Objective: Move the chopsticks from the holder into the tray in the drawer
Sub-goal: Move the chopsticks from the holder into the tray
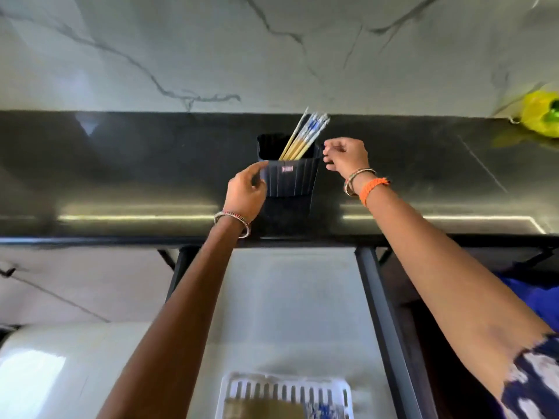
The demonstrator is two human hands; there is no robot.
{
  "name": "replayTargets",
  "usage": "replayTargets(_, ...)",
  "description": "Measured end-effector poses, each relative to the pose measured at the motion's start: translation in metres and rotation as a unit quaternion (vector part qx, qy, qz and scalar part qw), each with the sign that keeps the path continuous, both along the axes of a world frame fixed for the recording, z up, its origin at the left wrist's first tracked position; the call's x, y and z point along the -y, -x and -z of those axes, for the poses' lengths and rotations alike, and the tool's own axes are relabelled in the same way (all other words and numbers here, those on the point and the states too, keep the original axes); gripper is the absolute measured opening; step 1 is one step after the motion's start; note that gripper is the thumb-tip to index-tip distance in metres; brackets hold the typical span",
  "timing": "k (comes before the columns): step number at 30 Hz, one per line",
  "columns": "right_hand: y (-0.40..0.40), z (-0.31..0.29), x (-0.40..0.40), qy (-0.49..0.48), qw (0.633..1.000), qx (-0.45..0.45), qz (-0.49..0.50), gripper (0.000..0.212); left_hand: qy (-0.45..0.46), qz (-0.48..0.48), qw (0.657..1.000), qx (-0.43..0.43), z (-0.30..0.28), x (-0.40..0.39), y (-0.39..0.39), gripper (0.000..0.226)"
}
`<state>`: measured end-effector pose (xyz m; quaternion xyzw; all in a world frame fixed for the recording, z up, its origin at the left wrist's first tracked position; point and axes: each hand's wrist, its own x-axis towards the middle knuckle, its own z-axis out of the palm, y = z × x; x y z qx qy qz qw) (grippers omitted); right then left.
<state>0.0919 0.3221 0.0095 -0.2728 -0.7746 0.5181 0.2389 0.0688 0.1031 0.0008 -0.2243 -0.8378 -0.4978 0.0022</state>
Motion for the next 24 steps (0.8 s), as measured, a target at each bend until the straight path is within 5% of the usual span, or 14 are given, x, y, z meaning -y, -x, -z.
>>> replayTargets(9, 0.103, 0.023, -0.047, 0.046, 0.994, 0.040, 0.086, 0.029, 0.090, 0.002, 0.996, 0.017, 0.010, -0.037, 0.059, 0.052)
replayTargets(20, 0.097, 0.007, -0.049, 0.126, 0.992, -0.013, 0.022, 0.009, 0.065, 0.019, 0.997, 0.032, 0.018, -0.033, 0.060, 0.050)
replayTargets(24, 0.074, -0.028, -0.047, 0.106, 0.991, -0.074, 0.043, 0.017, 0.045, 0.011, 0.999, 0.020, 0.005, -0.020, 0.049, 0.047)
